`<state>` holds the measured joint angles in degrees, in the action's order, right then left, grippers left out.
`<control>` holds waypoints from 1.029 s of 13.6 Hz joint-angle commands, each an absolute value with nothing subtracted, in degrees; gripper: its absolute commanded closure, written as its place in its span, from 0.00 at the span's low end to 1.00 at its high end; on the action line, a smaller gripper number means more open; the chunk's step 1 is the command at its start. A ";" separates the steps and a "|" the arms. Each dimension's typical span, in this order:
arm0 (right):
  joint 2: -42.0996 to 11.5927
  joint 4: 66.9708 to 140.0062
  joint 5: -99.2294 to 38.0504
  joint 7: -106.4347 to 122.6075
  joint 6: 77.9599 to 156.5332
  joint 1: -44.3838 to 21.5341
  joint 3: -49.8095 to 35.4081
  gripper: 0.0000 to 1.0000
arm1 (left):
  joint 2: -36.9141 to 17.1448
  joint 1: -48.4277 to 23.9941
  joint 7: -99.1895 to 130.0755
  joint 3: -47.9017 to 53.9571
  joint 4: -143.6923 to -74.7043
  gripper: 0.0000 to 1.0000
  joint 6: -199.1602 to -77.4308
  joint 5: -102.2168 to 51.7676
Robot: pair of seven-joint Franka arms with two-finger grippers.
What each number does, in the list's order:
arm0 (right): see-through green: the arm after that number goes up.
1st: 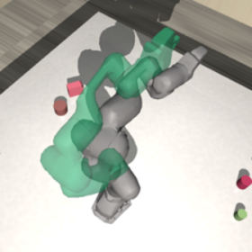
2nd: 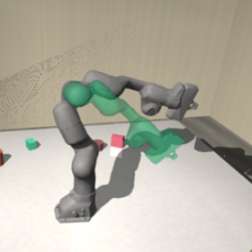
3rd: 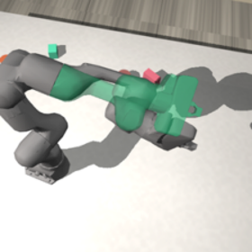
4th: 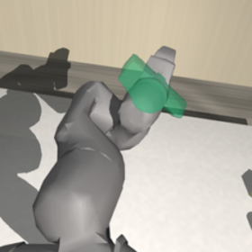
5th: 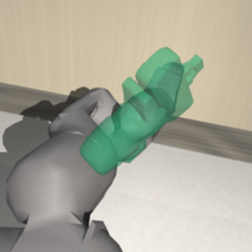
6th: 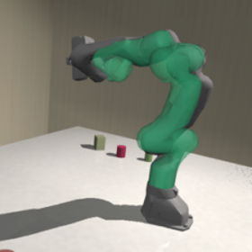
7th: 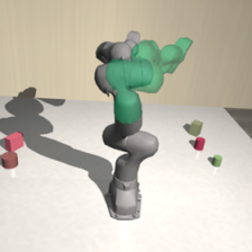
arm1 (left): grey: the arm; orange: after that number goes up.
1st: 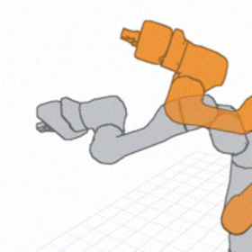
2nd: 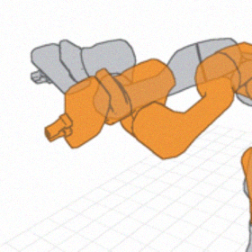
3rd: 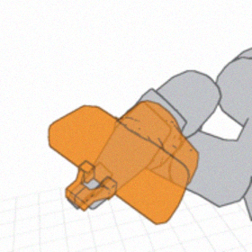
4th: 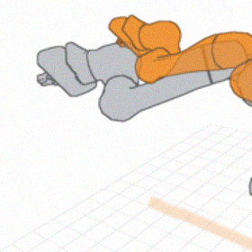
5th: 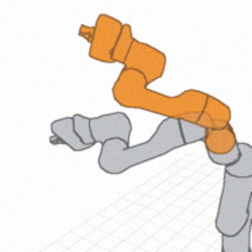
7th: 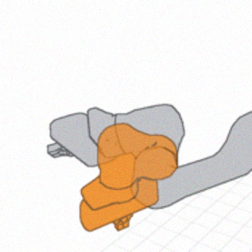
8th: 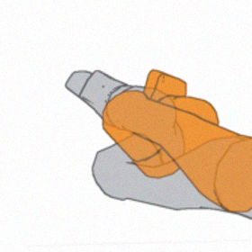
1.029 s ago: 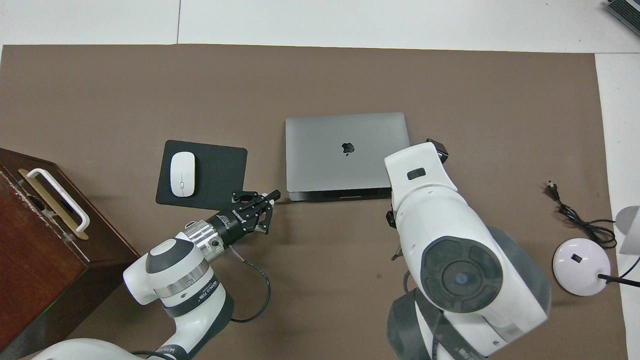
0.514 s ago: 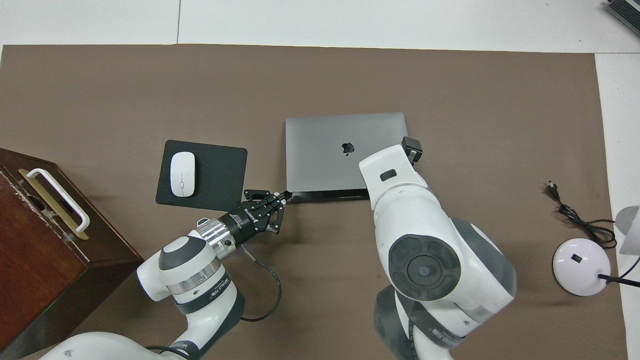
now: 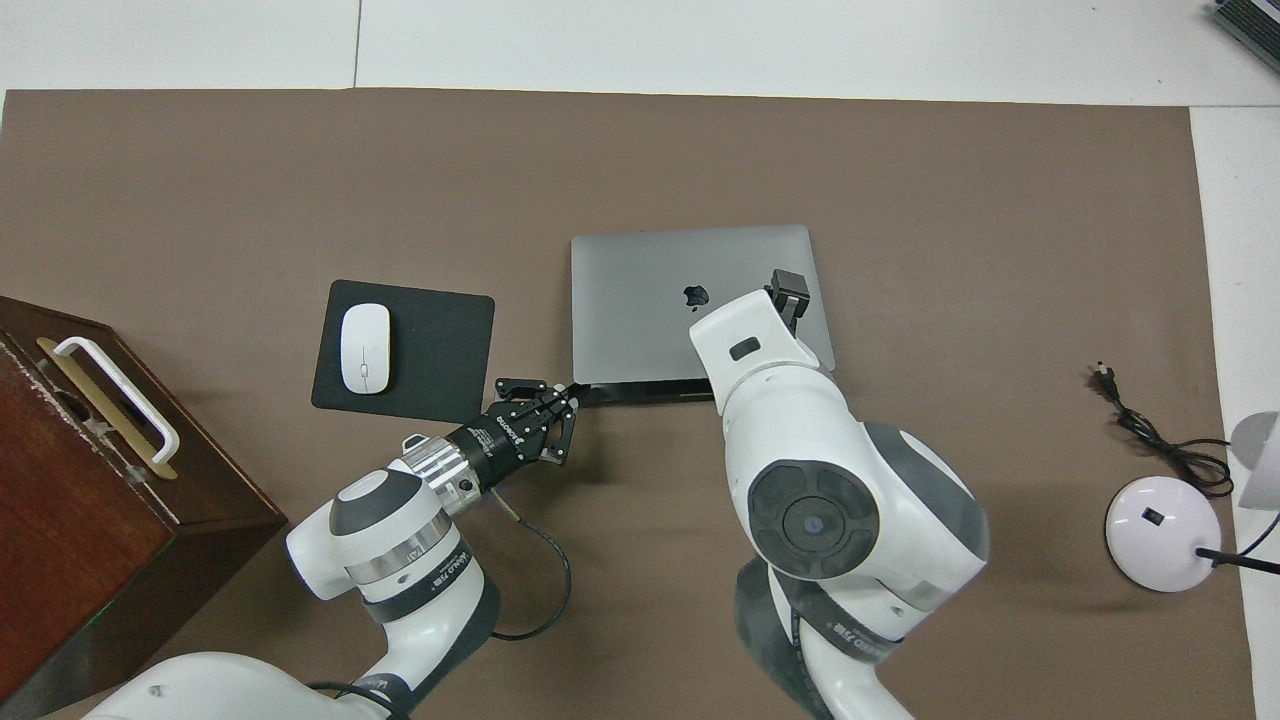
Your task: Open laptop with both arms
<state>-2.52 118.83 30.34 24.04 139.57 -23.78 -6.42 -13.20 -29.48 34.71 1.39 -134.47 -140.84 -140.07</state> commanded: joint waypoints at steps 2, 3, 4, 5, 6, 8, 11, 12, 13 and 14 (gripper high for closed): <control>-4.65 119.27 33.57 23.56 141.68 -24.61 -6.24 0.00 | -15.29 -31.38 32.87 0.53 -132.45 1.00 -140.71 -142.03; -5.27 119.27 34.01 23.03 142.03 -24.87 -6.24 0.00 | -15.38 -31.46 32.61 0.53 -132.45 1.00 -140.71 -142.03; -5.53 119.27 34.45 22.85 142.12 -25.05 -6.24 0.00 | -15.47 -31.46 31.82 0.53 -132.36 1.00 -140.71 -142.03; -6.06 119.27 35.32 22.85 142.21 -25.05 -6.24 0.00 | -15.99 -31.46 31.03 0.53 -132.19 1.00 -140.71 -142.03; -6.50 119.27 36.12 22.85 142.90 -25.14 -6.24 0.00 | -16.26 -31.46 30.94 0.53 -132.10 1.00 -140.71 -142.12; -7.56 119.27 37.26 21.98 143.70 -25.22 -6.24 0.00 | -16.70 -31.38 30.94 0.61 -131.66 1.00 -140.71 -142.38; -9.31 119.00 41.20 18.29 144.75 -26.45 -6.24 0.00 | -16.70 -30.68 30.94 0.53 -131.57 1.00 -140.63 -143.87; -9.75 119.09 42.44 17.15 145.10 -26.63 -6.24 0.00 | -16.79 -30.67 30.94 0.53 -131.57 1.00 -140.62 -143.88; -10.10 119.09 42.80 16.62 145.11 -26.72 -6.24 0.00 | -16.87 -30.85 30.94 0.44 -131.66 1.00 -140.71 -143.96; -10.11 119.09 42.80 16.61 145.19 -27.07 -6.24 0.00 | -17.22 -31.02 30.76 0.44 -131.66 1.00 -140.71 -143.96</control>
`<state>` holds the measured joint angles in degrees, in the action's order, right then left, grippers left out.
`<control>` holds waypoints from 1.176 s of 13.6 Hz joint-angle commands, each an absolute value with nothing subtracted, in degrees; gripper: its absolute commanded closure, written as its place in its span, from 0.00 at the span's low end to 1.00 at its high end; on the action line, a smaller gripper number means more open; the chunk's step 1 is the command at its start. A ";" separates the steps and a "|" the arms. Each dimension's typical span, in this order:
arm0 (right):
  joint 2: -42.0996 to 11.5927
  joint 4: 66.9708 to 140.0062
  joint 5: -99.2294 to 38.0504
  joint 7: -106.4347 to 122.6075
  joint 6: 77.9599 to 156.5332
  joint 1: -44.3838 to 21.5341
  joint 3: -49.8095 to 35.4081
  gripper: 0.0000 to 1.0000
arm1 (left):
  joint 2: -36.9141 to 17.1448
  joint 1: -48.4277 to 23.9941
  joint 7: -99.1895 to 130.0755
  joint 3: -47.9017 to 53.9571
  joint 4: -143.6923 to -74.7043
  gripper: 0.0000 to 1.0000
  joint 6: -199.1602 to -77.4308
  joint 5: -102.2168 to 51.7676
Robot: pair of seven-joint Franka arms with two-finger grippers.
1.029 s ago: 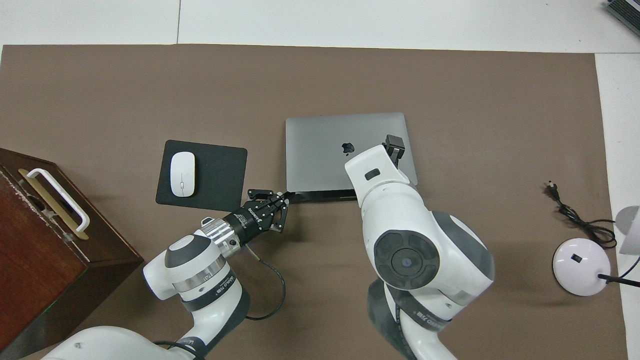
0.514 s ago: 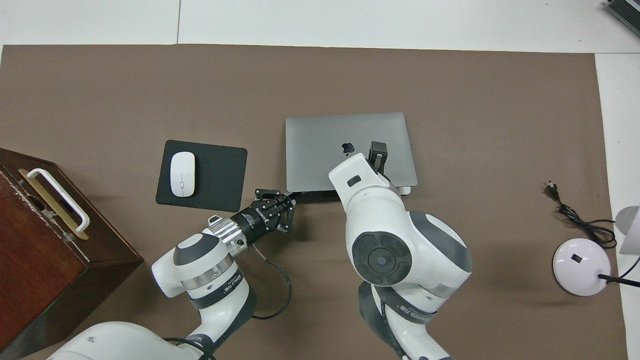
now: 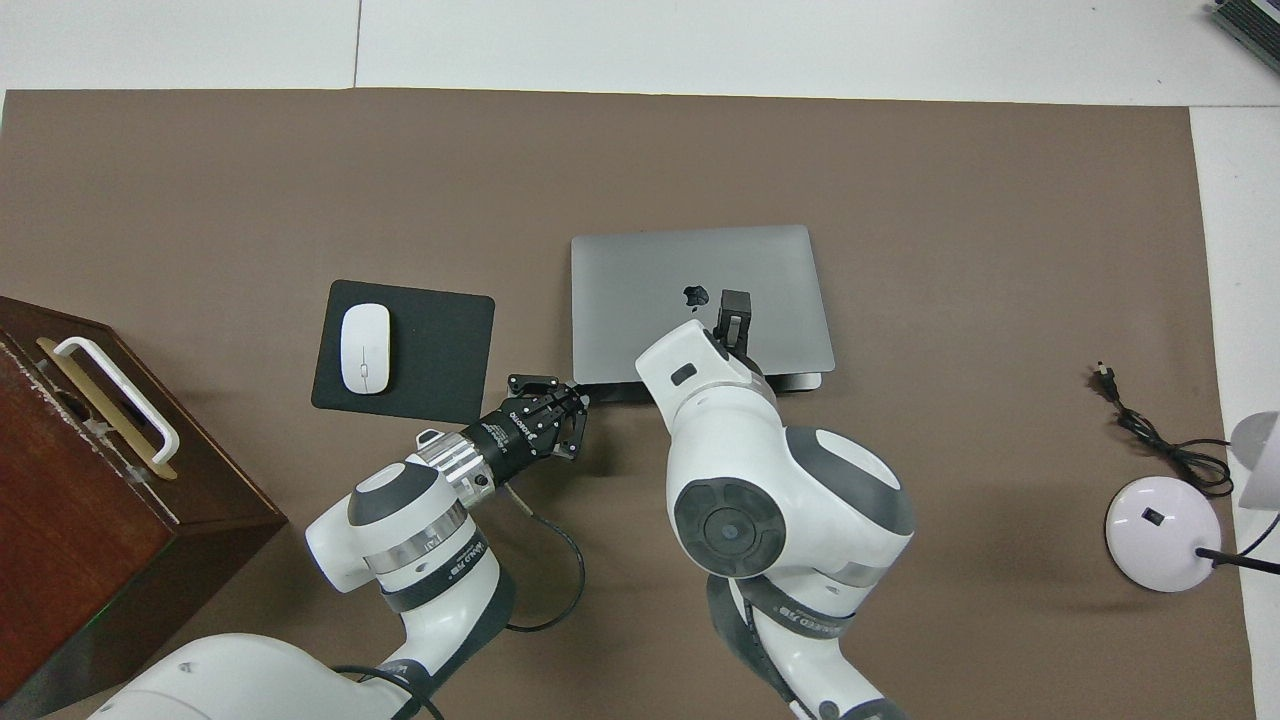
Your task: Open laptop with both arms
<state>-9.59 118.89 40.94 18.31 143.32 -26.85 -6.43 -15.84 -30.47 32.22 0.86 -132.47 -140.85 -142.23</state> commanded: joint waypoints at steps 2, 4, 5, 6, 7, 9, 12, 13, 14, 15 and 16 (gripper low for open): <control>-10.72 119.18 42.71 16.52 145.28 -27.95 -6.24 0.00 | -17.92 -31.20 27.10 0.53 -131.75 1.00 -140.71 -143.96; -11.51 119.18 42.80 16.44 145.28 -28.30 -6.24 0.00 | -18.72 -31.20 26.10 0.62 -131.66 1.00 -140.36 -144.23; -12.04 119.18 42.80 16.35 145.46 -28.30 -6.24 0.00 | -18.81 -31.20 26.10 0.62 -131.66 1.00 -140.36 -144.49; -12.91 119.18 42.89 16.17 146.33 -28.30 -6.24 0.00 | -18.81 -31.20 26.10 0.62 -131.66 1.00 -140.36 -144.49; -13.27 119.18 42.98 16.17 146.95 -28.30 -6.15 0.00 | -18.81 -31.20 26.02 0.62 -131.66 1.00 -140.45 -144.58; -13.53 119.00 44.90 16.08 147.22 -28.21 -6.15 0.00 | -18.81 -31.20 26.10 0.62 -131.75 1.00 -140.45 -144.58; -13.97 118.57 47.97 16.08 148.88 -27.60 -6.15 0.00 | -18.90 -31.11 26.10 0.53 -131.75 1.00 -140.36 -144.58; -14.24 118.39 48.68 15.74 149.23 -27.16 -6.15 0.00 | -18.90 -31.03 26.02 0.53 -131.75 1.00 -140.36 -144.58; -14.50 117.87 48.87 15.12 149.33 -26.98 -6.15 0.00 | -18.90 -30.94 26.02 0.53 -131.75 1.00 -140.36 -144.49; -14.59 117.51 48.87 15.03 149.67 -26.55 -6.15 0.00 | -18.90 -30.85 26.02 0.53 -131.75 1.00 -140.36 -144.58; -14.94 117.16 48.87 15.03 149.76 -26.28 -6.15 0.00 | -18.90 -30.76 26.02 0.61 -131.75 1.00 -140.36 -144.49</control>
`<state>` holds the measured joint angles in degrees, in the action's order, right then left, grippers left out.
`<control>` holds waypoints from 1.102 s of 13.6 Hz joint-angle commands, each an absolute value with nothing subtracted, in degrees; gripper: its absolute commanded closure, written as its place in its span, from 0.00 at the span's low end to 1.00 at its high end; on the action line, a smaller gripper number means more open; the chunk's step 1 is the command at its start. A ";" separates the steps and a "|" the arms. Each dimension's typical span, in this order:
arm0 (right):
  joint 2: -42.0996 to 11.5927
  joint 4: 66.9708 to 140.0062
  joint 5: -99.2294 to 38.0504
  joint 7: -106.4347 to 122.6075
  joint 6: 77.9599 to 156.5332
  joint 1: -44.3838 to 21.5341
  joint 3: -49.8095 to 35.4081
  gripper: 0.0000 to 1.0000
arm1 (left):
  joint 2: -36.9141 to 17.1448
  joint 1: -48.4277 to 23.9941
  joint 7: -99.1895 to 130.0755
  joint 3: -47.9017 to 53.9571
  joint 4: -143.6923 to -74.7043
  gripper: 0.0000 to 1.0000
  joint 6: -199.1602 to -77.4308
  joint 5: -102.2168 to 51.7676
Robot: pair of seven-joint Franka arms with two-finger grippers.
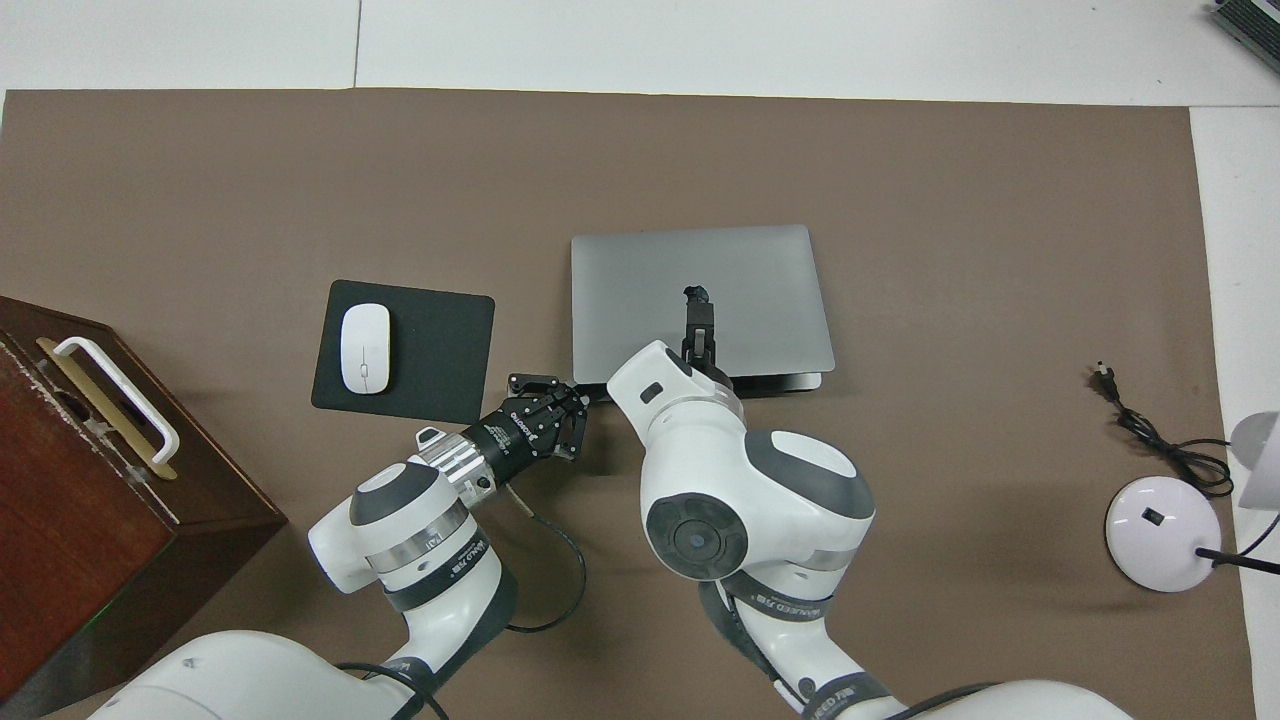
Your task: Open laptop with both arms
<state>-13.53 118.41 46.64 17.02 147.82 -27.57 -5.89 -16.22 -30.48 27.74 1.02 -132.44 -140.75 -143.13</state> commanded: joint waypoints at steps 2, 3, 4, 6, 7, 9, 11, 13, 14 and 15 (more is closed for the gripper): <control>-15.29 116.20 48.87 15.03 149.77 -26.19 -6.15 0.00 | -18.90 -30.76 26.02 0.53 -131.75 1.00 -140.36 -144.49; -16.25 115.41 48.87 14.94 149.77 -26.28 -6.15 0.00 | -18.90 -30.76 26.02 0.53 -131.75 1.00 -140.36 -144.49; -17.56 114.10 48.95 14.68 149.68 -26.45 -6.15 0.00 | -18.90 -30.76 26.02 0.53 -131.75 1.00 -140.36 -144.49; -19.59 112.59 50.17 12.58 149.68 -26.98 -6.06 0.00 | -18.90 -30.67 26.02 0.53 -131.75 1.00 -140.36 -144.49; -19.69 112.50 51.49 11.44 149.59 -26.72 -6.06 0.00 | -18.90 -30.67 26.02 0.53 -131.75 1.00 -140.36 -144.49; -19.69 112.50 52.29 10.73 149.50 -26.72 -6.15 0.00 | -18.90 -30.59 26.01 0.53 -131.75 1.00 -140.36 -144.49; -19.69 112.24 52.29 10.72 149.50 -26.63 -6.15 0.00 | -18.90 -30.59 26.02 0.53 -131.75 1.00 -140.36 -144.49; -19.69 111.71 52.29 10.72 149.33 -26.54 -6.15 0.00 | -18.90 -30.50 26.02 0.53 -131.75 1.00 -140.36 -144.49; -19.69 111.53 52.21 10.72 149.24 -26.54 -6.15 0.00 | -18.90 -30.50 26.02 0.53 -131.75 1.00 -140.36 -144.49; -19.69 110.92 52.21 10.72 149.15 -26.28 -6.15 0.00 | -18.90 -30.50 26.02 0.53 -131.75 1.00 -140.36 -144.49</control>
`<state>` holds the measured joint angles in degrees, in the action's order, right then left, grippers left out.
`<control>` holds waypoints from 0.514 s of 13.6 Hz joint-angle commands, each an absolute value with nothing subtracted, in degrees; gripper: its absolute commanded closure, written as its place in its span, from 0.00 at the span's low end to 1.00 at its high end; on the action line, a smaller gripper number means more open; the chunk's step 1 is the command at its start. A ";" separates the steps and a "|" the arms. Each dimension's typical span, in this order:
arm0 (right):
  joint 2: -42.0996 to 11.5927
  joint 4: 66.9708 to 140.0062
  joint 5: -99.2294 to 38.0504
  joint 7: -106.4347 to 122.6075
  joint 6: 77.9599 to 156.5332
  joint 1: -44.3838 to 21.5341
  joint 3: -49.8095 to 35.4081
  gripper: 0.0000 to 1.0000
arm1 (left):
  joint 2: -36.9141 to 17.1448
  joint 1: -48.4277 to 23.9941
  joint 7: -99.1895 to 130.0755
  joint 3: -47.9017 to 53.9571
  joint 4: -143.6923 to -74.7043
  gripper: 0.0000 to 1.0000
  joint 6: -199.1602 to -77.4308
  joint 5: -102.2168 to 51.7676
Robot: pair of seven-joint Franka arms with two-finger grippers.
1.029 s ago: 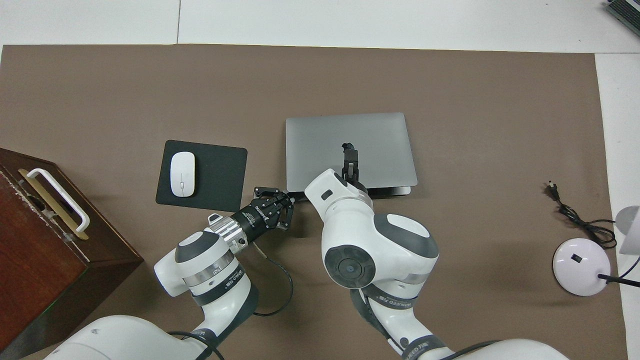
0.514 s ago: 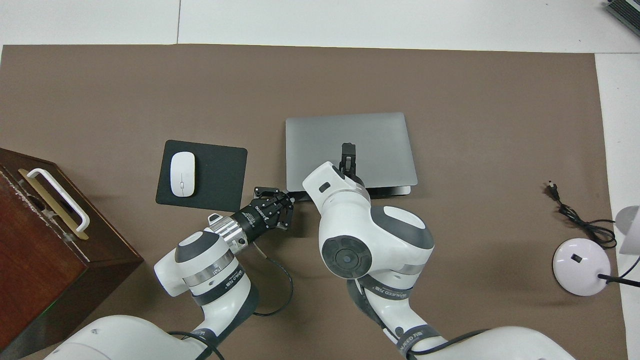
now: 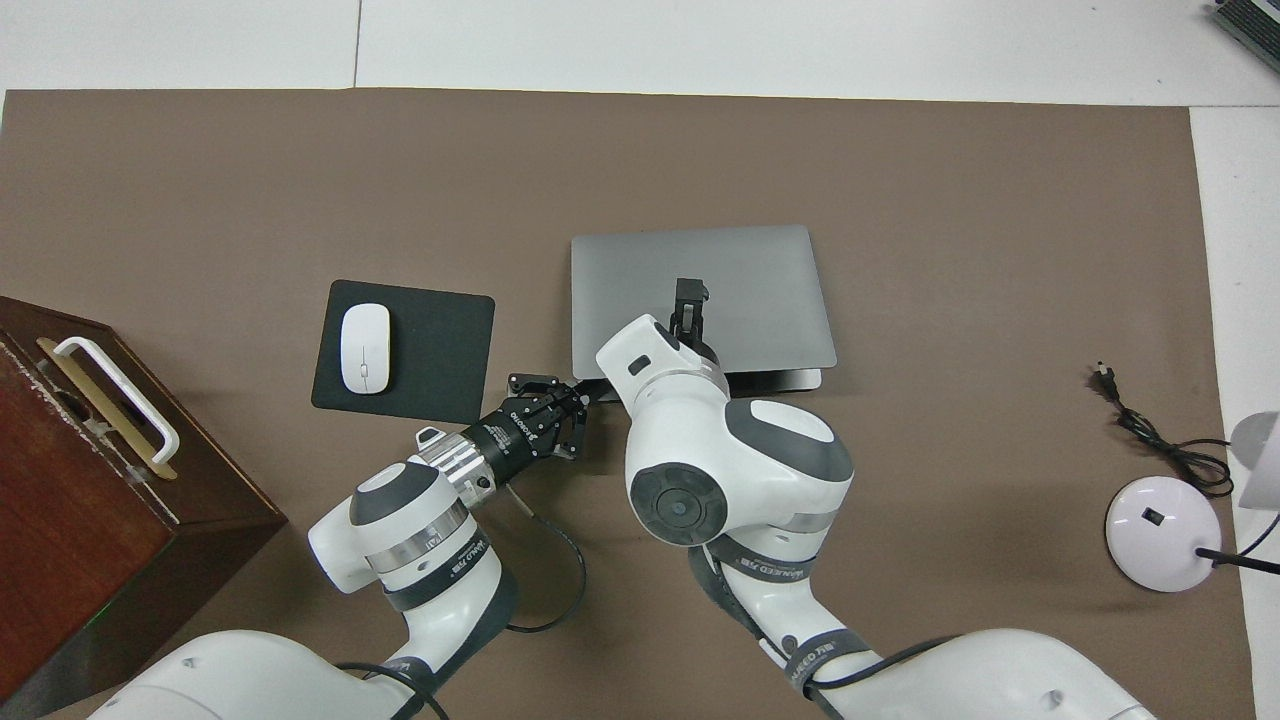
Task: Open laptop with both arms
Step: 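Lift the laptop lid upward with the right gripper, pivoting it open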
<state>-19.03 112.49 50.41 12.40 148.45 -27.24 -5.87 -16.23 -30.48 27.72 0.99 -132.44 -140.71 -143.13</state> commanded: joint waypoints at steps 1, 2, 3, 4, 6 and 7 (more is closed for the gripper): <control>-19.69 110.74 52.21 10.81 148.98 -26.19 -6.15 0.00 | -18.90 -30.41 26.02 0.61 -131.75 1.00 -140.36 -144.49; -19.69 110.66 52.21 10.81 148.89 -26.19 -6.15 0.00 | -18.90 -30.41 26.02 0.53 -131.75 1.00 -140.36 -144.49; -19.69 110.57 52.21 10.81 148.80 -26.19 -6.15 0.00 | -18.90 -30.41 25.93 0.53 -131.75 1.00 -140.36 -144.49; -19.60 110.48 52.21 10.81 148.80 -26.19 -6.15 0.00 | -18.90 -30.41 26.01 0.53 -131.75 1.00 -140.36 -144.49; -19.42 110.30 51.95 10.90 148.54 -26.19 -6.15 0.00 | -18.90 -30.41 25.93 0.53 -131.75 1.00 -140.36 -144.49; -19.25 110.30 51.77 10.90 148.54 -26.28 -6.15 0.00 | -18.90 -30.32 26.01 0.61 -131.75 1.00 -140.36 -144.49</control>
<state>-19.03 111.47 50.41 12.39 148.44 -26.99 -5.85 -16.25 -30.47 27.72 0.98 -132.44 -140.67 -143.13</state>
